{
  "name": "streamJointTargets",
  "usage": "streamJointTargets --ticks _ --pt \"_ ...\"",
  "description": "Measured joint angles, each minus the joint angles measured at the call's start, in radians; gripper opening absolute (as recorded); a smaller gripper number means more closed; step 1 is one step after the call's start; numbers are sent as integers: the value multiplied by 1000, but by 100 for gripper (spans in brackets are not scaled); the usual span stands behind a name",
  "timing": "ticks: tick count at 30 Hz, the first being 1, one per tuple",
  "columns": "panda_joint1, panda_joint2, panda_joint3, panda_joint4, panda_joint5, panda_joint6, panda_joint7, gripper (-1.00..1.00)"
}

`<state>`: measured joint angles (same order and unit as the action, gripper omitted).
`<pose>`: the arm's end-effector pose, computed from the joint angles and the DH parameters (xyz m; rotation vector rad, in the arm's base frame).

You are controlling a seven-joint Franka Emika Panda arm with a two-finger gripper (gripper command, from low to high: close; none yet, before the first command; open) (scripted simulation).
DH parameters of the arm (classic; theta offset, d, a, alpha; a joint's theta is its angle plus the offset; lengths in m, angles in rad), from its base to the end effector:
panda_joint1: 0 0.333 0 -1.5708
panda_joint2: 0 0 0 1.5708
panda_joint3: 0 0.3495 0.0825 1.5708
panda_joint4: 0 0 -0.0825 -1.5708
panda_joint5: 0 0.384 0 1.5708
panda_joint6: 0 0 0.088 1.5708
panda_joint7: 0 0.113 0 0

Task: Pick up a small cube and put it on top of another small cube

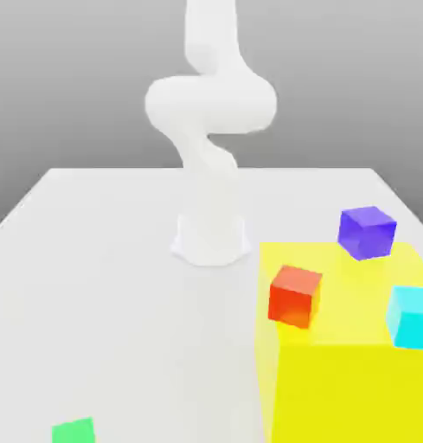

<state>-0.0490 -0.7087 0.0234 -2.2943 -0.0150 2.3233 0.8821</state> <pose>0.3615 -0.0060 0.7043 -2.4311 1.1765 -0.9675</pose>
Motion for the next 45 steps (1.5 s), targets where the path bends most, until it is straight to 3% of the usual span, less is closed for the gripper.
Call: streamJointTargets --ticks 11,19,30,34,35,41,45 --pt "-179 406 71 25 -88 103 380 0" --pt "-251 695 52 43 -132 177 637 0" --pt "-299 1078 13 65 -29 294 874 0" --pt "-302 1223 8 92 -22 393 893 0" --pt "-300 1248 6 97 -23 413 894 -100" --pt "-300 1260 6 100 -24 425 895 -100" --pt "-304 1159 11 78 -16 346 890 -100"
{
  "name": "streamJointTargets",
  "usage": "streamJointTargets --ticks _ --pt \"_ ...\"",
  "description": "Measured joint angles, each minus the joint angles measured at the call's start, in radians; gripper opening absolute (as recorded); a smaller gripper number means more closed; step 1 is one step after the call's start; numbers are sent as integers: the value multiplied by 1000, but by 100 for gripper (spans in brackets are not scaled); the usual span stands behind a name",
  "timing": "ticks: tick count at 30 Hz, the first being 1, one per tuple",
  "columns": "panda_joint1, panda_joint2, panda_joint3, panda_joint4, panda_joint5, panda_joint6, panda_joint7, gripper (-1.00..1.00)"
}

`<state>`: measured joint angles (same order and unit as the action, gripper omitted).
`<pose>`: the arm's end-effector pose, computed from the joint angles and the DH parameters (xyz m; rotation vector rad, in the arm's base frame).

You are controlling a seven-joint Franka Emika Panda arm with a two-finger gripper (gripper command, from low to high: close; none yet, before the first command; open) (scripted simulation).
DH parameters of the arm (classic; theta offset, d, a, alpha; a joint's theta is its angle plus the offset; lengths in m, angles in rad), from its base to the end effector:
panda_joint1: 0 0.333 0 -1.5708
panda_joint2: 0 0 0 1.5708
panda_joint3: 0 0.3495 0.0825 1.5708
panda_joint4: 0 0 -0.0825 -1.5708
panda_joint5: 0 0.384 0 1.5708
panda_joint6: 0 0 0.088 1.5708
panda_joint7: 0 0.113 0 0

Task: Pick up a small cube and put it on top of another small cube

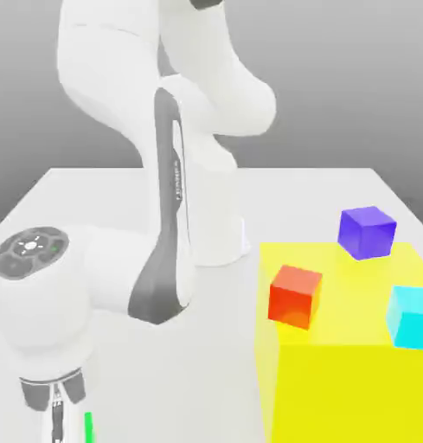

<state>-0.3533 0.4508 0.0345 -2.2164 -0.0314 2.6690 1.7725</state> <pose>0.5355 -0.1757 0.1950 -1.6071 2.6970 -0.0019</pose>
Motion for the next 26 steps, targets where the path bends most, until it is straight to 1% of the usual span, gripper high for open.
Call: streamJointTargets --ticks 2,8,18,20,22,23,26 --pt "9 -70 8 -10 2 -59 0 -100" --pt "86 -281 78 -15 5 -260 14 -100" --pt "280 -612 187 -24 76 -583 0 -100" --pt "294 -626 202 -50 82 -572 2 -100" --pt "297 -602 209 -93 78 -505 6 -100" --pt "298 -589 211 -113 76 -473 8 100" --pt "298 -589 211 -113 76 -473 8 100"
